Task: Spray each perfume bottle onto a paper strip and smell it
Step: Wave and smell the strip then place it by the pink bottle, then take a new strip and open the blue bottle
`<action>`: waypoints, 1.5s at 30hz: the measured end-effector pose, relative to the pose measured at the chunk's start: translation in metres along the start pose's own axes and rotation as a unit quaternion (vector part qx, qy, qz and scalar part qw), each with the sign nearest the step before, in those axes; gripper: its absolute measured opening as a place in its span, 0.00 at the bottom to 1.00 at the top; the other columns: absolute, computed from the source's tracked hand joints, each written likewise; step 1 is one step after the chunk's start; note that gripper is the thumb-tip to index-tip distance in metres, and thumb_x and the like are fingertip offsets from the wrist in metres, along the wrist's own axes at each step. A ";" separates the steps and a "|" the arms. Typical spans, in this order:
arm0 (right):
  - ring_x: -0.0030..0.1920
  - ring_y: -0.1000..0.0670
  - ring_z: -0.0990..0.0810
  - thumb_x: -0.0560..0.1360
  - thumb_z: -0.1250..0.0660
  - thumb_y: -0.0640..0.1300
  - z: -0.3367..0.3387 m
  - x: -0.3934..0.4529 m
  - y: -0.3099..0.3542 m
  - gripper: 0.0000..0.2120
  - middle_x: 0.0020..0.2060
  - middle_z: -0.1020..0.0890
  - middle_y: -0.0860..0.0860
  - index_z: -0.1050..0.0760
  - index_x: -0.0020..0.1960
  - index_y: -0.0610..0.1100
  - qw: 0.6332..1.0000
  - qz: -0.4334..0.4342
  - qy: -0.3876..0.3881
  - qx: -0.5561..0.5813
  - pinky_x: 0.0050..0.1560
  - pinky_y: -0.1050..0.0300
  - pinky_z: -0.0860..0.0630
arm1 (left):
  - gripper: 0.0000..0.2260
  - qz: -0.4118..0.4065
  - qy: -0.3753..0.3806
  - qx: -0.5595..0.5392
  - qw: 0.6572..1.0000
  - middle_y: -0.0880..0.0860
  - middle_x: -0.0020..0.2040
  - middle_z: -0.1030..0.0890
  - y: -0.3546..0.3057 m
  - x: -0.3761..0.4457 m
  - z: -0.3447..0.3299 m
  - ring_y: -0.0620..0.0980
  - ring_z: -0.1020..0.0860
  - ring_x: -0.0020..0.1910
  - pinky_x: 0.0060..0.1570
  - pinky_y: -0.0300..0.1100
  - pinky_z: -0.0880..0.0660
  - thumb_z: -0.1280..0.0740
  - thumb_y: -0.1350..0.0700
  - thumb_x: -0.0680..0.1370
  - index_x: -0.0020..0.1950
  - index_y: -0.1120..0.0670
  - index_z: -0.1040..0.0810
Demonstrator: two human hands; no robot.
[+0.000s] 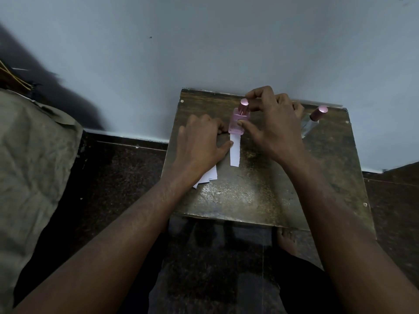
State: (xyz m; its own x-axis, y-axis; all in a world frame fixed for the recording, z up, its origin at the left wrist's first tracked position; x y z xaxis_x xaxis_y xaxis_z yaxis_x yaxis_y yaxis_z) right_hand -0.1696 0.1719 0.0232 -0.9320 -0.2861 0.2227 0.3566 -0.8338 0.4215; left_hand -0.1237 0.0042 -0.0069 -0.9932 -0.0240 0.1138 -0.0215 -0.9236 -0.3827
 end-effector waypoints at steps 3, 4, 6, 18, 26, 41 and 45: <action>0.70 0.45 0.27 0.75 0.24 0.57 0.000 0.002 0.004 0.32 0.63 0.16 0.59 0.33 0.73 0.54 1.000 0.012 0.014 -0.005 0.69 0.40 0.38 | 0.18 -0.001 0.007 0.000 1.000 0.47 0.59 0.18 0.003 -0.001 0.001 0.54 0.25 0.64 0.56 0.52 0.27 0.28 0.39 0.79 0.64 0.45 0.18; 0.70 0.45 0.26 0.74 0.24 0.59 0.004 0.002 0.006 0.33 0.64 0.17 0.58 0.32 0.74 0.54 1.000 0.023 0.001 0.000 0.68 0.40 0.37 | 0.17 -0.001 0.006 -0.001 1.000 0.47 0.58 0.18 0.004 -0.001 0.002 0.54 0.24 0.63 0.56 0.52 0.26 0.28 0.39 0.79 0.63 0.46 0.17; 0.66 0.46 0.23 0.76 0.26 0.60 0.022 -0.002 0.010 0.29 0.63 0.17 0.56 0.27 0.72 0.49 0.995 0.057 -0.076 0.022 0.65 0.42 0.31 | 0.13 -0.009 -0.022 -0.017 1.000 0.47 0.53 0.17 0.005 -0.004 0.007 0.53 0.21 0.57 0.54 0.53 0.22 0.29 0.40 0.80 0.57 0.47 0.16; 0.55 0.54 0.19 0.74 0.27 0.43 0.073 -0.053 -0.068 0.25 0.62 0.20 0.51 0.28 0.70 0.43 0.959 -0.092 -0.242 0.118 0.57 0.54 0.21 | 0.21 -0.108 -0.062 -0.202 0.971 0.55 0.65 0.22 -0.078 -0.041 -0.012 0.48 0.21 0.52 0.54 0.44 0.19 0.28 0.56 0.82 0.73 0.59 0.25; 0.50 0.60 0.21 0.75 0.21 0.49 0.037 -0.051 -0.095 0.26 0.59 0.16 0.55 0.25 0.70 0.46 0.979 -0.178 -0.038 0.091 0.47 0.75 0.30 | 0.37 -0.010 -0.027 -0.206 0.978 0.62 0.78 0.32 -0.099 -0.038 -0.052 0.61 0.18 0.61 0.63 0.55 0.20 0.31 0.51 0.83 0.85 0.63 0.45; 0.46 0.57 0.24 0.80 0.28 0.42 0.053 -0.054 -0.140 0.17 0.48 0.20 0.58 0.24 0.67 0.47 0.992 -0.108 0.018 0.056 0.46 0.64 0.31 | 0.17 0.030 -0.067 -0.234 0.969 0.54 0.62 0.21 -0.107 0.004 -0.067 0.48 0.24 0.57 0.59 0.42 0.24 0.30 0.57 0.83 0.71 0.58 0.25; 0.46 0.57 0.21 0.79 0.26 0.43 0.052 -0.054 -0.137 0.20 0.48 0.20 0.57 0.24 0.69 0.47 0.991 -0.117 0.027 0.058 0.51 0.63 0.27 | 0.10 0.027 -0.066 -0.232 0.970 0.50 0.56 0.19 -0.104 0.006 -0.063 0.46 0.22 0.52 0.54 0.42 0.21 0.28 0.56 0.82 0.63 0.55 0.19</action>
State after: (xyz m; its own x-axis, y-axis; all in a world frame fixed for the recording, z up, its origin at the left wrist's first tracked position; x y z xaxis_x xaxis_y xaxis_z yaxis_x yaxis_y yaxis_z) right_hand -0.1645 0.3268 -0.0007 -0.9910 -0.1191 0.0617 0.1333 -0.8213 0.5547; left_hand -0.1348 0.1237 -0.0239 -0.9717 -0.1450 0.1863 -0.0490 -0.6480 -0.7601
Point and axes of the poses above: each hand's wrist, its own x-axis towards the middle knuckle, its own z-axis out of the back of the hand, y = z × x, the point moved 6 cm from there along x, towards the middle knuckle
